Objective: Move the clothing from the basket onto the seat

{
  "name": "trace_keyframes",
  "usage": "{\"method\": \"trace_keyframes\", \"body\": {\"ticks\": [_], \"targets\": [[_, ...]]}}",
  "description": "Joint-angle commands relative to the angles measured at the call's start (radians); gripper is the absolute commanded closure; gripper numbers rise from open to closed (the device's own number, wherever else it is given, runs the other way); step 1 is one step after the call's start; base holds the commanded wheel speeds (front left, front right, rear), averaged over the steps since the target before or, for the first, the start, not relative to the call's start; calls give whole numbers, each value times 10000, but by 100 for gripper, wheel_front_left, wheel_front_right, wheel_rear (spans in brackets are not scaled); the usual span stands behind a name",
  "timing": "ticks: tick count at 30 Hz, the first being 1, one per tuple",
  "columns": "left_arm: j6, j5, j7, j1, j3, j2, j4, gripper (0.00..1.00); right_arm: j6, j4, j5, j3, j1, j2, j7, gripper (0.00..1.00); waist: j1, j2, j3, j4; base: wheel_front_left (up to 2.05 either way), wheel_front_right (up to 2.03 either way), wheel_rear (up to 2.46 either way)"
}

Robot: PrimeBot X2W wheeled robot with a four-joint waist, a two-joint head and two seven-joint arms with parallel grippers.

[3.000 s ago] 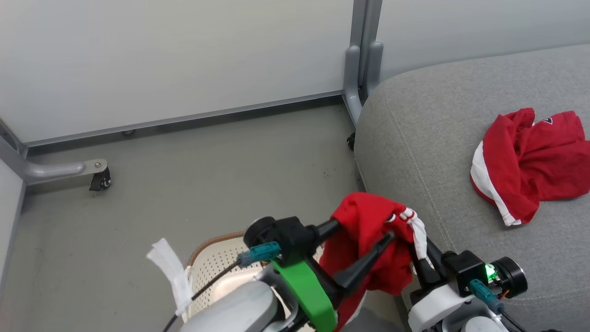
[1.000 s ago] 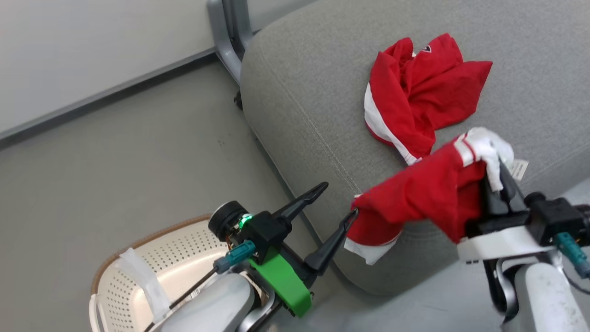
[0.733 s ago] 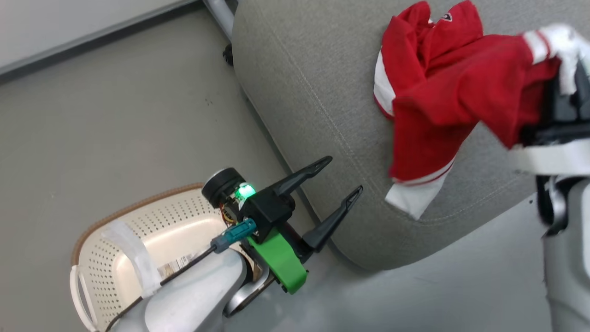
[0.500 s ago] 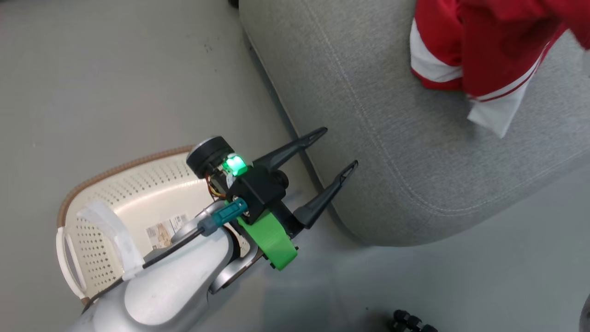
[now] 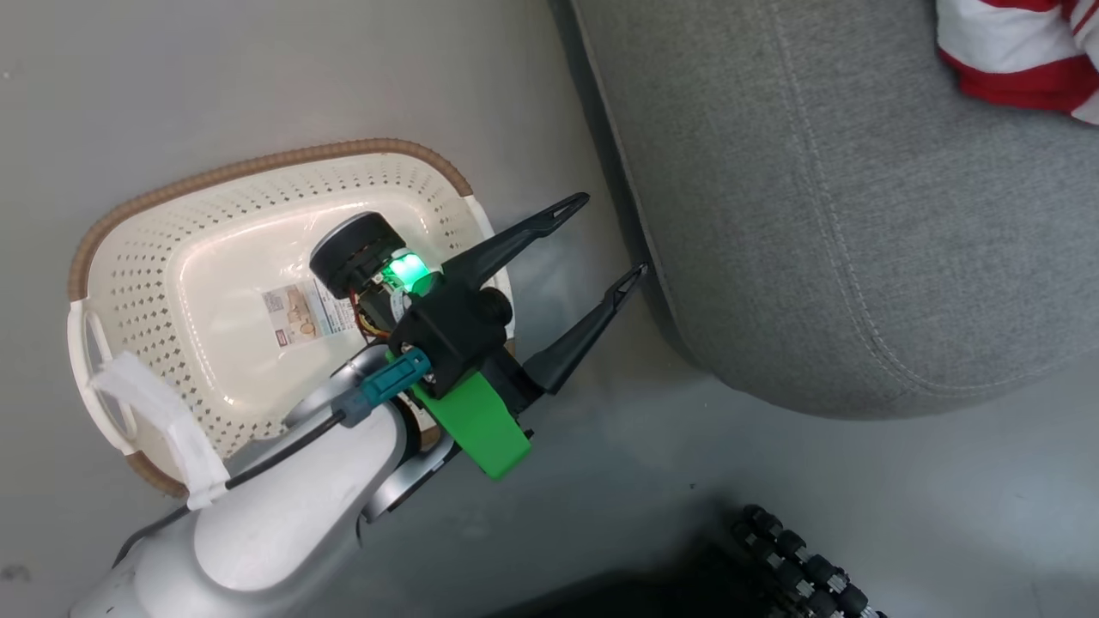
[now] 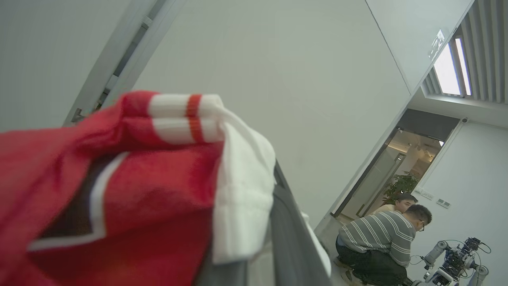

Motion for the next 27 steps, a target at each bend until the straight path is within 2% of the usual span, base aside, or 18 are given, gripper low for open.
{"method": "trace_keyframes", "body": {"ticks": [1, 10, 11, 12, 13, 20, 24, 27], "targets": [[44, 108, -21, -194, 57, 121, -72, 0, -10, 281, -81, -121, -28, -31, -30, 100, -3, 0, 401, 270, 0, 0, 0], [165, 8, 30, -3, -24, 122, -27, 0, -13, 2055, -448, -942, 1540, 1075, -31, 100, -3, 0, 206, 69, 0, 0, 0], [164, -32, 4, 65, -46, 112, 8, 0, -12, 2158, -463, -1099, 1777, 1263, -31, 75, -3, 0, 111, 64, 0, 0, 0], [160, -74, -33, 121, -64, 110, 51, 0, -13, 2234, -490, -1261, 1977, 1423, -31, 16, -3, 0, 5, 57, 0, 0, 0], [164, -110, -84, 178, -75, 101, 98, 0, -12, 2157, -594, -1461, 2212, 1573, -31, 0, -3, 0, -128, 49, 0, 0, 0], [357, -543, -719, 909, 18, -159, 865, 0, -12, 1523, -1121, -2001, 4231, 2673, -31, 0, -3, 0, -1707, 68, 0, 0, 0], [639, -801, -1096, 1511, 308, -459, 1461, 0, -12, 1015, -967, -1829, 5657, 3362, -30, 0, -3, 0, -2832, 164, 0, 0, 0], [915, -1001, -1259, 2106, 772, -784, 1908, 0, -12, 809, -515, -1231, 6737, 3767, -31, 0, -3, 0, -3724, 383, 0, 0, 0]]}}
